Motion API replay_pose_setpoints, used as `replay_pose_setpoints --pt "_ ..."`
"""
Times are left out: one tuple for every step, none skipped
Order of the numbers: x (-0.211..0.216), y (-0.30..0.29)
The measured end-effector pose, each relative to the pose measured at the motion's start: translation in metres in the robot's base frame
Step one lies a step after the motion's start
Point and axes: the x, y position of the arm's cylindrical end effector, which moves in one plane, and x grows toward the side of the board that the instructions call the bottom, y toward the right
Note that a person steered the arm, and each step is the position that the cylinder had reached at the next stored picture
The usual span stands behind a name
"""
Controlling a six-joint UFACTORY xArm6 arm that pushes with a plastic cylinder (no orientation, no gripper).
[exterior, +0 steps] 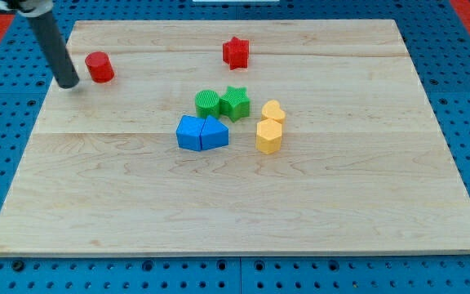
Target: Slide red circle towards top center
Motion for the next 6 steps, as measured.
replay_pose_setpoints --pt "-0.013 0.024" --pt "-0.035 0.049" --pt "-0.048 0.064" --pt "-0.052 0.082" --pt "-0.052 0.108" --pt "-0.052 0.135"
